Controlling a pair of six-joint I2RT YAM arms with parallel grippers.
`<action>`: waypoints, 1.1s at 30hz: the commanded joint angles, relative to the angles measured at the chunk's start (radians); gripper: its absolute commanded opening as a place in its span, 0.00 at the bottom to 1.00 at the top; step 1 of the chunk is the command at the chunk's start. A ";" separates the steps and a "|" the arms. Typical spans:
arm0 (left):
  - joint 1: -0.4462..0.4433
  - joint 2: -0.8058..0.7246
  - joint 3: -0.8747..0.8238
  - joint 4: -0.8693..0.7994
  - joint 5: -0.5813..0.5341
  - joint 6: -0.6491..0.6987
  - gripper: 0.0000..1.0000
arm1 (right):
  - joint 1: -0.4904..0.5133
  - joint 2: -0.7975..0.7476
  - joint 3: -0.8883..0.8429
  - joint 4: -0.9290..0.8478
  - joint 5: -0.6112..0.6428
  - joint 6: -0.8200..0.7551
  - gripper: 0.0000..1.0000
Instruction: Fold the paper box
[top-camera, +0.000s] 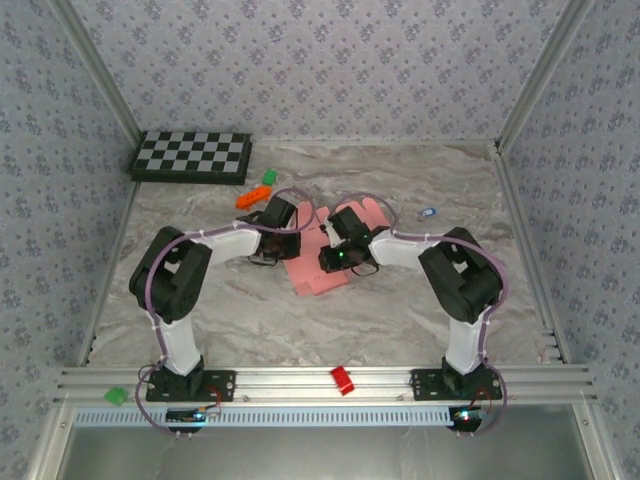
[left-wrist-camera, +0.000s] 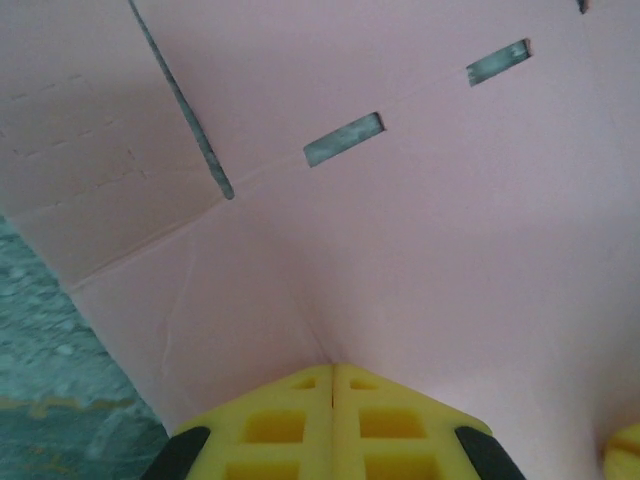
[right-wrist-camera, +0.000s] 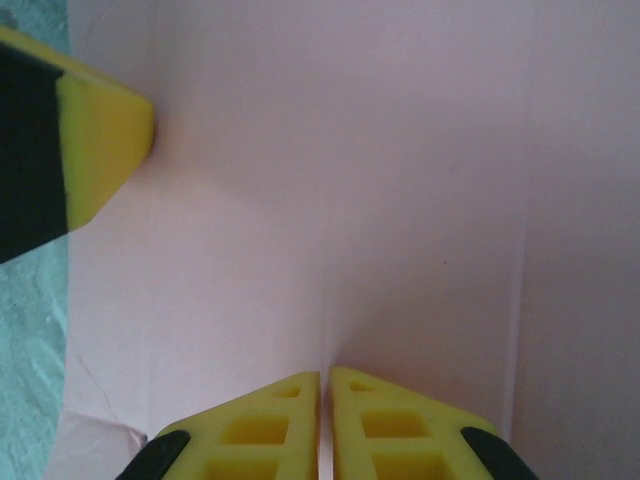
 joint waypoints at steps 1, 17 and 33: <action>0.001 -0.030 0.007 -0.107 -0.062 0.049 0.00 | -0.002 -0.073 0.025 -0.057 0.022 0.010 0.13; -0.007 -0.142 -0.021 -0.036 0.108 -0.115 0.00 | -0.219 0.046 0.296 -0.236 0.012 -0.144 0.03; -0.032 0.007 -0.008 -0.010 0.127 -0.137 0.00 | -0.274 0.129 0.223 -0.262 0.049 -0.137 0.00</action>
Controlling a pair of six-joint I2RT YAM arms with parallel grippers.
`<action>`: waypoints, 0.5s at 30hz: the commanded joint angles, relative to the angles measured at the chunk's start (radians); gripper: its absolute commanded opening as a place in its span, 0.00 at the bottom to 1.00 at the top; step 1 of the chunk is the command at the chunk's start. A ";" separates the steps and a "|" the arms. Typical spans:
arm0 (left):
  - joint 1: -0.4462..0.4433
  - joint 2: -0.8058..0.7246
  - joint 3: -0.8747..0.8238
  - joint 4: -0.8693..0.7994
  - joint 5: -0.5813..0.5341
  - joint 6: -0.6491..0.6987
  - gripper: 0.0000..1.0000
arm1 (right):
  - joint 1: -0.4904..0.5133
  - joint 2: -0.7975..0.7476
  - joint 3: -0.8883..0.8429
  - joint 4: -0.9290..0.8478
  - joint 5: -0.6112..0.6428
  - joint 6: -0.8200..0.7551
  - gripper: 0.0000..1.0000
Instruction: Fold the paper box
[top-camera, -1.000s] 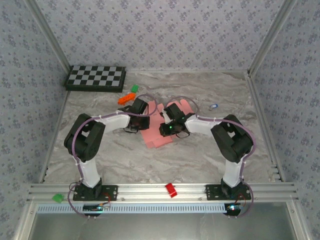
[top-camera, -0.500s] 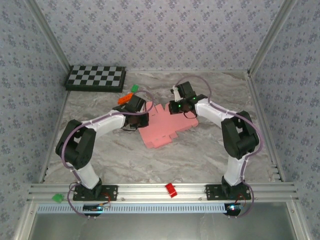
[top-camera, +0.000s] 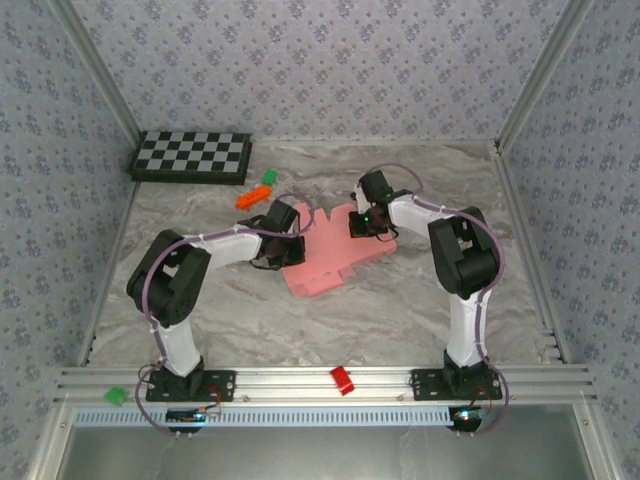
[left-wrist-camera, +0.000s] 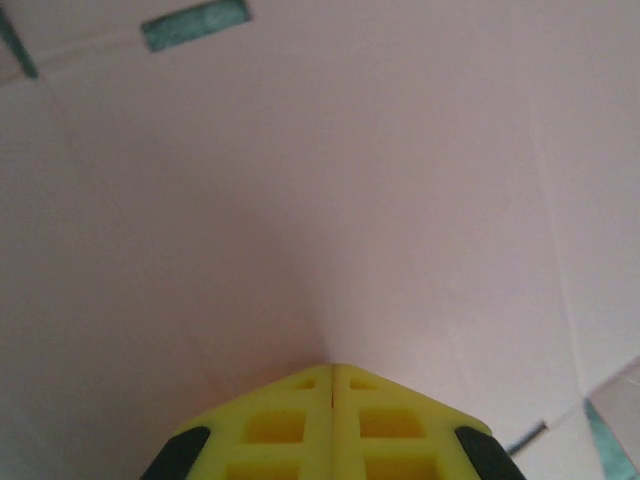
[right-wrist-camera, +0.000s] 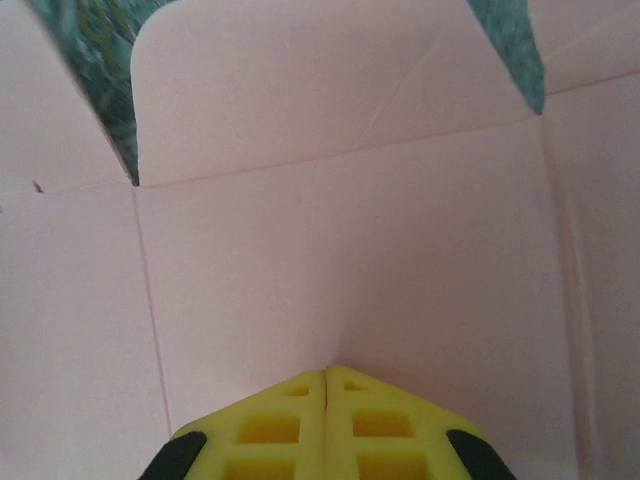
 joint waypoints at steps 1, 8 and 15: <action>0.000 0.030 0.032 -0.029 -0.003 0.016 0.00 | -0.006 -0.035 -0.066 -0.026 0.030 0.008 0.00; 0.002 0.120 0.126 -0.077 -0.028 0.078 0.00 | 0.029 -0.131 -0.226 -0.005 0.074 0.043 0.00; 0.012 0.232 0.285 -0.127 -0.036 0.155 0.00 | 0.155 -0.218 -0.347 0.012 0.141 0.105 0.00</action>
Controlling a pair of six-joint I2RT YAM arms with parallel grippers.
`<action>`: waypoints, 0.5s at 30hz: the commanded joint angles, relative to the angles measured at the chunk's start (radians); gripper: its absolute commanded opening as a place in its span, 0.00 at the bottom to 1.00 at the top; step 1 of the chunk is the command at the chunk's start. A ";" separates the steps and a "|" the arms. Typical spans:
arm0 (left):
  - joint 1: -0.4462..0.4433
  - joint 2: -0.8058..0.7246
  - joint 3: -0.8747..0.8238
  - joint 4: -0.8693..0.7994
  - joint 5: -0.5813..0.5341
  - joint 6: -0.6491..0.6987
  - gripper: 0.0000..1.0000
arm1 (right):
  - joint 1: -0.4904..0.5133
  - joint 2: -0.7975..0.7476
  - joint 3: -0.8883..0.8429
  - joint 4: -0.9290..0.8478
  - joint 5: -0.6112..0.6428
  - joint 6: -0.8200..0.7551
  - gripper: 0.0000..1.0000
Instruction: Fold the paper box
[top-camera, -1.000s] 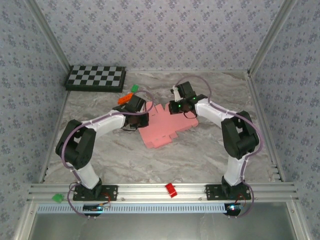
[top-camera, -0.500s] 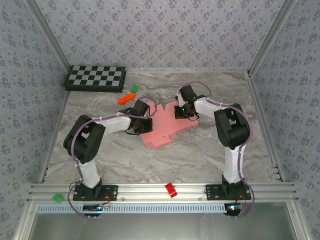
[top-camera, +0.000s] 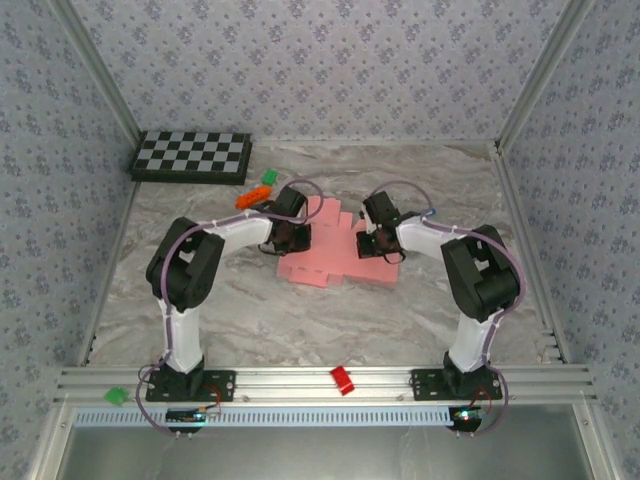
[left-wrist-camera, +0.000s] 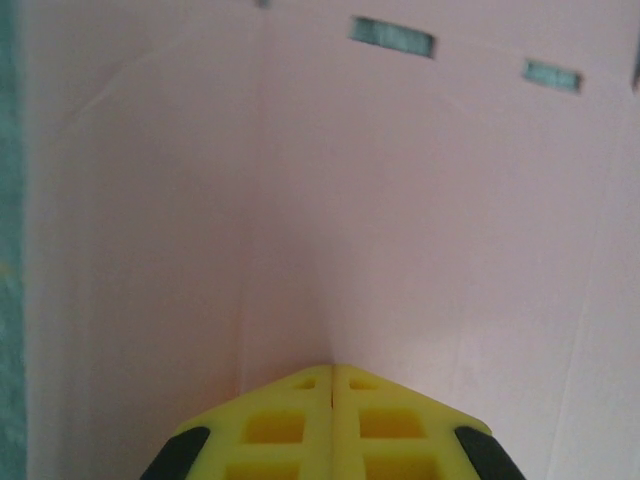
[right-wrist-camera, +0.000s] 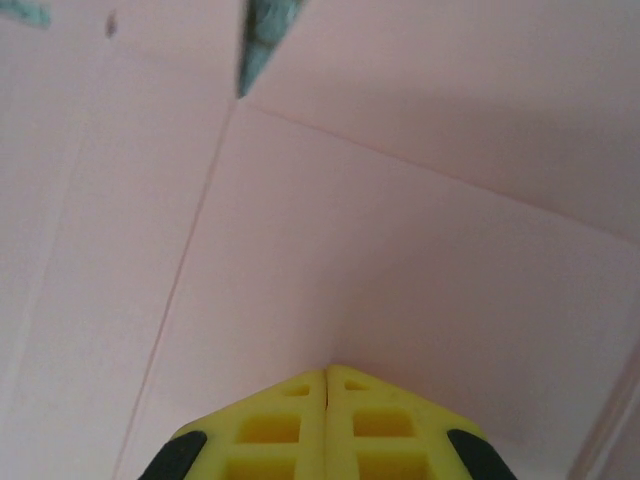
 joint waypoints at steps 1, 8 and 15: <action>-0.003 0.093 0.079 -0.045 0.007 0.070 0.00 | 0.098 -0.011 -0.064 -0.053 -0.001 0.060 0.00; 0.001 0.238 0.306 -0.121 0.033 0.150 0.00 | 0.201 -0.040 -0.119 0.019 -0.014 0.159 0.00; 0.001 0.310 0.454 -0.146 0.149 0.170 0.00 | 0.256 -0.023 -0.093 0.081 -0.056 0.209 0.00</action>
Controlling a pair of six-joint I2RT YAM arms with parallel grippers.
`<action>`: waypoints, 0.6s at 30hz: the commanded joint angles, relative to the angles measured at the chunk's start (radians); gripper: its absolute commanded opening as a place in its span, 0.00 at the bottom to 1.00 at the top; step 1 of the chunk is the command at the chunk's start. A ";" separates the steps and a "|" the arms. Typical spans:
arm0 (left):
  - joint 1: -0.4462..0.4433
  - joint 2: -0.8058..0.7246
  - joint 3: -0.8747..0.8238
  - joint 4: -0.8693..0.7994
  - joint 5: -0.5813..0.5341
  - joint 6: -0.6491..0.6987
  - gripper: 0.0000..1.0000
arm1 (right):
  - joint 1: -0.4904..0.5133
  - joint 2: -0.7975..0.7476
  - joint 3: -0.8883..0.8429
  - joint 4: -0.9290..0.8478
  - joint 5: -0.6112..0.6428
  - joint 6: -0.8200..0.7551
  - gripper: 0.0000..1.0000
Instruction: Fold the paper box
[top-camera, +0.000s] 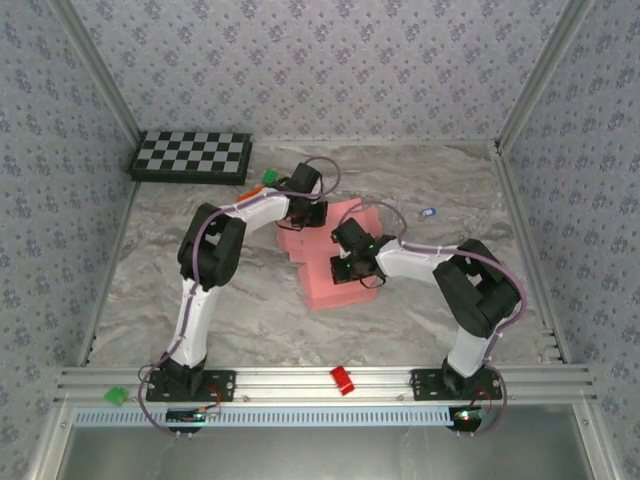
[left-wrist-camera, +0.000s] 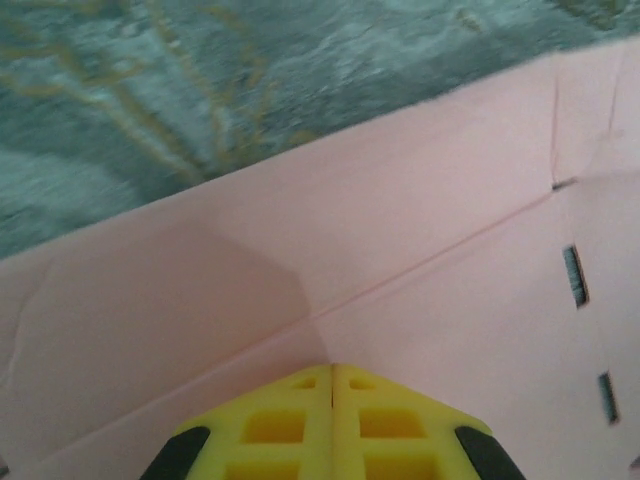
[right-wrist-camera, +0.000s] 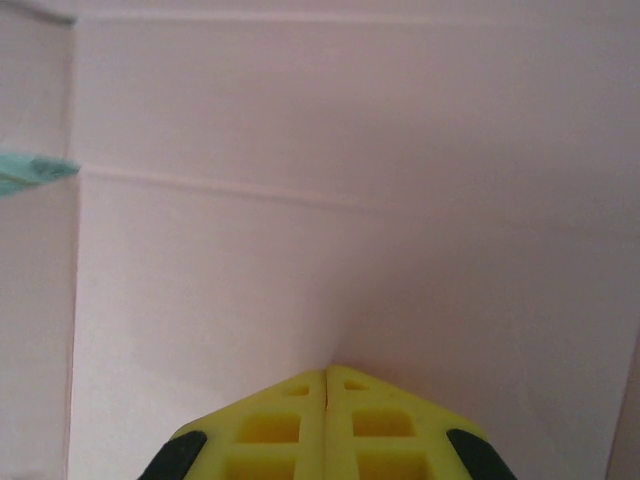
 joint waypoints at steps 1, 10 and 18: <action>-0.014 0.039 0.054 -0.085 0.096 0.034 0.00 | 0.017 0.027 -0.005 0.015 -0.048 0.052 0.00; -0.008 -0.114 0.066 -0.121 0.105 0.045 0.16 | -0.025 -0.085 0.037 -0.037 -0.021 0.014 0.00; 0.022 -0.301 -0.091 -0.086 0.012 0.021 0.25 | -0.123 -0.043 0.124 -0.054 -0.055 -0.032 0.00</action>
